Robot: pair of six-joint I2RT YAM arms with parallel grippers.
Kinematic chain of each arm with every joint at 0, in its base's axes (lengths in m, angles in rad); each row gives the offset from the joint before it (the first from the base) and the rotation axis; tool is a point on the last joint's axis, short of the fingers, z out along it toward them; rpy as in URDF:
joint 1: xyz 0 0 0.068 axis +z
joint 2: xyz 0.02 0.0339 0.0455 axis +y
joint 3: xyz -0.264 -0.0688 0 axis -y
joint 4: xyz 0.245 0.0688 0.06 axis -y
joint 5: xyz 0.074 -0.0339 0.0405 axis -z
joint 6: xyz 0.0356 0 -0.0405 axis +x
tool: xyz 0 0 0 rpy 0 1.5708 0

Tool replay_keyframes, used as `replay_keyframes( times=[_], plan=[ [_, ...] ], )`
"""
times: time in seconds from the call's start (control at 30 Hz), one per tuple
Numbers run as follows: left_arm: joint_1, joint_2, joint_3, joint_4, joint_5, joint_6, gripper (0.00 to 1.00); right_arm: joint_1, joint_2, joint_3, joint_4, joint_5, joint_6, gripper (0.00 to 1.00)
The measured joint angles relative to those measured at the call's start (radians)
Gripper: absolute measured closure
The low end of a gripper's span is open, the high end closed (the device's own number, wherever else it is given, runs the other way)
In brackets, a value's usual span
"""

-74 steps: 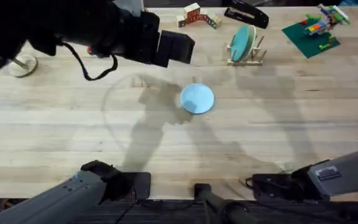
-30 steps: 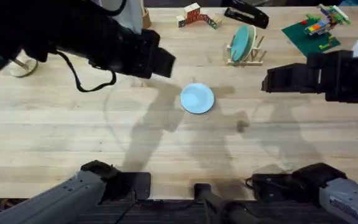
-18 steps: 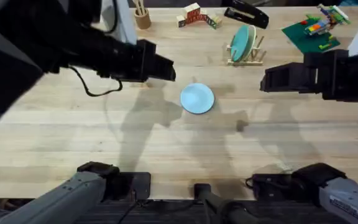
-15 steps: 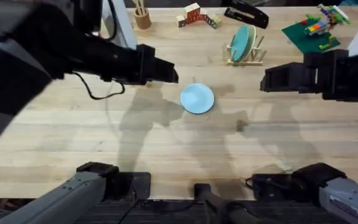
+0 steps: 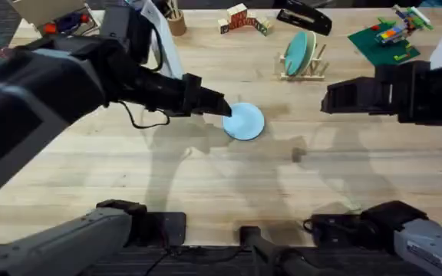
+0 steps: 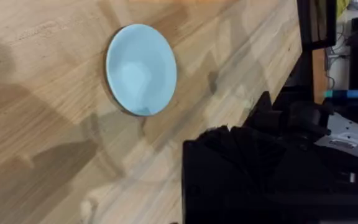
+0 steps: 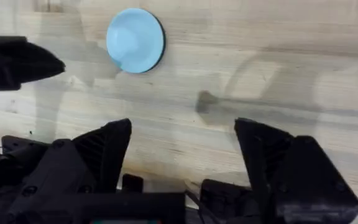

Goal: Pick up the plates from the table one by one and place each into a slot on the dish rack.

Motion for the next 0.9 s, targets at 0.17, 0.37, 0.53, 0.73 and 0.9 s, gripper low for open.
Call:
replay_keyframes(
  times=[0.17,0.37,0.53,0.73,0.9],
  plan=[
    [0.000,0.053,-0.010,0.037,0.017,0.041,0.959,0.000,0.000,0.000,0.000,0.000,0.000,0.005],
    [0.000,0.100,-0.035,0.105,0.020,0.060,0.959,0.000,0.000,0.000,0.000,0.000,0.000,0.005],
    [0.000,0.158,-0.043,0.162,0.024,0.074,0.959,0.000,0.000,0.000,0.000,0.000,0.000,0.005],
    [0.000,0.239,-0.043,0.215,0.049,0.082,0.959,0.000,0.000,0.000,0.000,0.000,0.000,0.005],
    [0.000,0.310,-0.043,0.219,0.058,0.106,0.959,0.000,0.000,0.000,0.000,0.000,0.000,0.005]
  ],
)
